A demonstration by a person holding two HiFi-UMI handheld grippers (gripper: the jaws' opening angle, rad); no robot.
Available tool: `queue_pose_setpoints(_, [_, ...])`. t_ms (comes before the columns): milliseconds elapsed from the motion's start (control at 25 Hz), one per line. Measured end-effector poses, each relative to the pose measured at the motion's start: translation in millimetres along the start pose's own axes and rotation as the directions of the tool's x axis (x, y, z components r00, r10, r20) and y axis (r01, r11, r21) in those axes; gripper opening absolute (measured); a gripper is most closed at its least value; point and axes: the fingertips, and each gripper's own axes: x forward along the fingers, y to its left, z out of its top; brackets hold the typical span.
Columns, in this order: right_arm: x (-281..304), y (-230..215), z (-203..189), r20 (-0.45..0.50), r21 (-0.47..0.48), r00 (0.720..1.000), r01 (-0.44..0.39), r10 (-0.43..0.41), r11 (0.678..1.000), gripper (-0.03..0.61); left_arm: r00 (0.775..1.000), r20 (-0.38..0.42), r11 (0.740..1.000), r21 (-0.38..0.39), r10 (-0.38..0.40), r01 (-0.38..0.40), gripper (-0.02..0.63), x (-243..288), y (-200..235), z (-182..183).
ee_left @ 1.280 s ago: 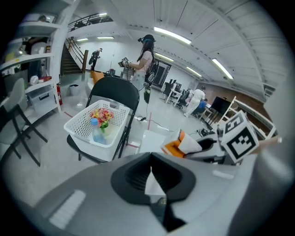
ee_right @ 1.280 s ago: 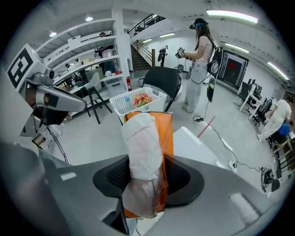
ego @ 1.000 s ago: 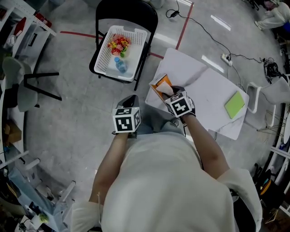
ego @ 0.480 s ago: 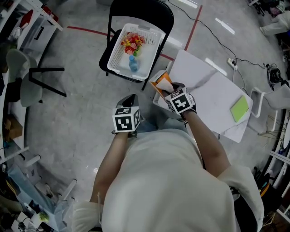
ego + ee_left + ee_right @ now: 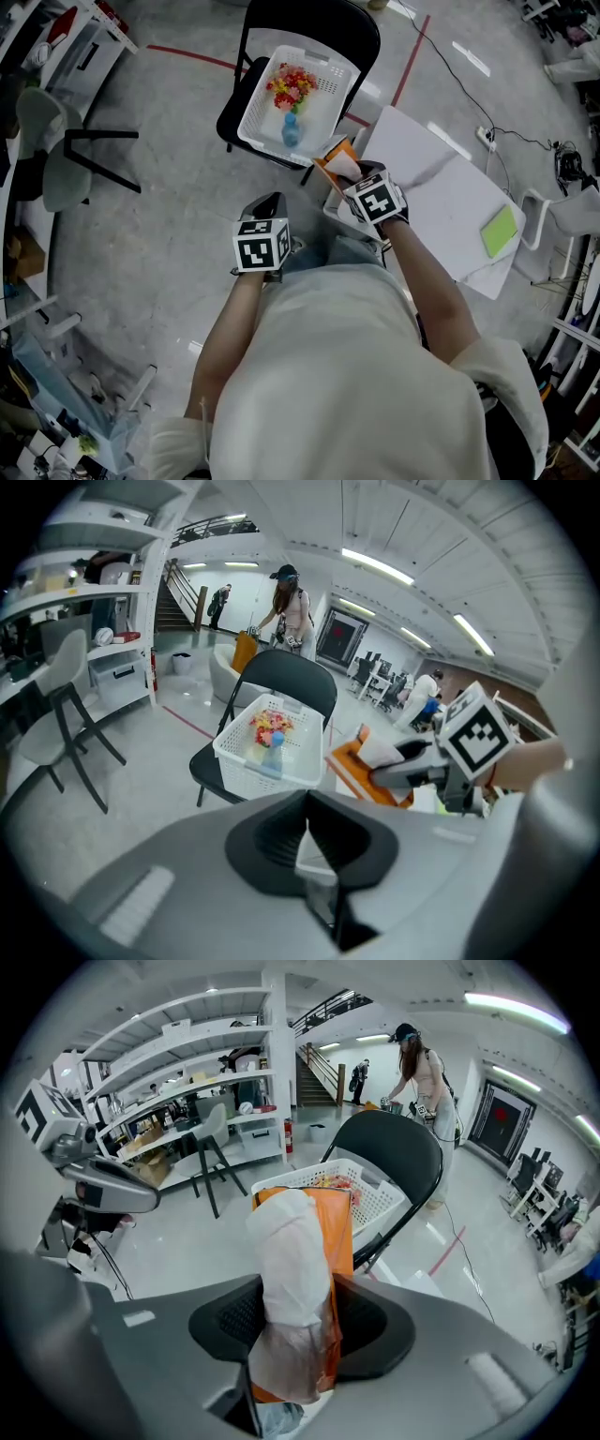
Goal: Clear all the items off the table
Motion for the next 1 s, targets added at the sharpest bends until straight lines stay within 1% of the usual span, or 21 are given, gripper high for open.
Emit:
queue_pose_setpoints(280, [10,2,21,-0.003,-0.031,1.0,-0.014,0.014,0.999,0.195,1.0,0.008,1.0,-0.026,0.016,-0.016,0.009,0,14,5])
queue_pose_setpoints(600, [23,-20,57,0.002,-0.069,1.0,-0.006,0.007,0.998,0.195,0.999,0.005,0.998,-0.051,0.034,-0.034,0.009,10,21,15])
queue_pose_setpoints(720, [35,-29,73,0.0,-0.077,1.0,-0.015,0.015,0.997,0.195,0.999,0.003,0.997,-0.062,0.05,-0.05,0.009,16,31,25])
queue_pose_setpoints(1000, [59,-48,103,-0.027,-0.08,0.999,-0.038,0.036,0.996,0.195,0.997,0.011,0.994,-0.083,0.078,-0.077,0.009,31,47,60])
